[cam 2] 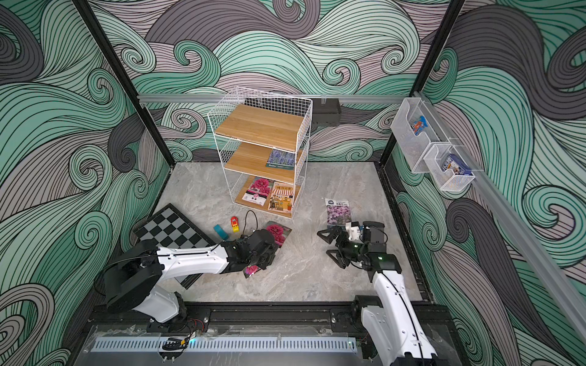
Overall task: Take the seed bag off the shelf
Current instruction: Place the seed packet at the center of the board.
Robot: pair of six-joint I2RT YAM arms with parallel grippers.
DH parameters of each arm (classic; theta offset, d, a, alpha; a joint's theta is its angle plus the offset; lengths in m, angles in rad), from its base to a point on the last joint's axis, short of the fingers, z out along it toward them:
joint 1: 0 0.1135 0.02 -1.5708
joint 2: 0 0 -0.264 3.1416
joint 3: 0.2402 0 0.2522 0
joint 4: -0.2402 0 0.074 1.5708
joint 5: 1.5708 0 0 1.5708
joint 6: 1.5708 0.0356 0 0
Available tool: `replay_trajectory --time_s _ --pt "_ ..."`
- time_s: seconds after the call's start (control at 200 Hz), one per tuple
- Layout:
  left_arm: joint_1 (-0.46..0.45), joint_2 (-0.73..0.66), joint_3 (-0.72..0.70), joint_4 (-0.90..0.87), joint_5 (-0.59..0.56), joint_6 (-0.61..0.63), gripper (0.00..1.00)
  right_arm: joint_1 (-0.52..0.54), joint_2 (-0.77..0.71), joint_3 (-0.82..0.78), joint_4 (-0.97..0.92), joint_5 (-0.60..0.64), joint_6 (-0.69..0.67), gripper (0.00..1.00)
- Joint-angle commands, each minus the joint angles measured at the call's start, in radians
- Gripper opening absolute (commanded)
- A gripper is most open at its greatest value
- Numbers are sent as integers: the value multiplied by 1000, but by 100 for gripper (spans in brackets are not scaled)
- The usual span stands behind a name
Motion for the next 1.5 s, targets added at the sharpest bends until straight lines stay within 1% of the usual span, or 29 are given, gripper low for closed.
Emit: replay_trajectory --time_s 0.0,0.07,0.13,0.155,0.27,0.285,0.335,0.395,0.48,0.555,0.6,0.67,0.791,0.836,0.856,0.916,0.936,0.976,1.051,1.086,1.151,1.191,1.271,1.301,1.356,1.441,1.496 --pt "-17 -22 35 -24 105 -18 50 -4 18 44 -8 -1 -49 99" --pt "-20 -79 51 -120 127 41 63 -9 36 53 -8 -1 -61 99" --pt "-18 -137 52 -209 130 81 69 -13 52 62 -7 -2 -72 99" --pt "-15 -193 51 -242 126 98 73 -14 59 65 -7 0 -76 99" --pt "8 -341 30 -325 56 207 74 -18 89 78 -5 6 -96 99" --pt "15 -356 32 -334 50 227 76 -20 92 78 -5 7 -99 99" --pt "69 -400 52 -368 67 298 77 -20 105 80 -6 10 -103 99" --pt "146 -421 103 -411 99 405 78 -20 113 79 -5 14 -104 99" --pt "246 -406 211 -453 123 547 82 -20 118 77 -5 21 -103 99" --pt "311 -364 306 -447 131 638 84 -20 116 72 -4 26 -99 99" --pt "343 -331 361 -433 137 671 85 -20 115 70 -5 25 -96 99" --pt "379 -275 425 -362 147 720 84 -20 111 69 -5 23 -94 99" --pt "419 -172 528 -273 186 747 82 -20 94 65 -7 19 -84 99" --pt "426 -151 563 -253 189 757 80 -20 87 63 -8 17 -79 99" --pt "427 -113 577 -243 190 761 79 -20 82 60 -8 16 -77 99" --pt "434 -71 611 -201 191 772 76 -20 70 55 -7 10 -69 99" --pt "435 -59 621 -188 192 772 71 -20 65 52 -8 9 -66 99" --pt "440 -30 639 -156 200 774 60 -20 57 46 -7 5 -60 99" --pt "448 19 666 -108 221 764 35 -20 42 37 -8 -1 -53 99" --pt "451 38 680 -89 230 755 29 -20 37 36 -9 -4 -52 99" --pt "453 66 700 -53 246 745 27 -20 33 34 -8 -12 -53 99" --pt "453 77 721 -55 249 740 25 -20 34 34 -10 -17 -52 99" --pt "452 91 745 -56 254 738 24 -20 32 37 -14 -24 -60 99" --pt "452 94 745 -53 248 735 23 -19 33 39 -15 -26 -61 99" --pt "453 98 745 -41 232 733 20 -20 37 43 -17 -27 -64 99" --pt "455 111 746 -15 192 741 19 -20 45 49 -17 -30 -68 99" --pt "458 130 756 6 186 746 18 -20 51 53 -19 -34 -70 99"
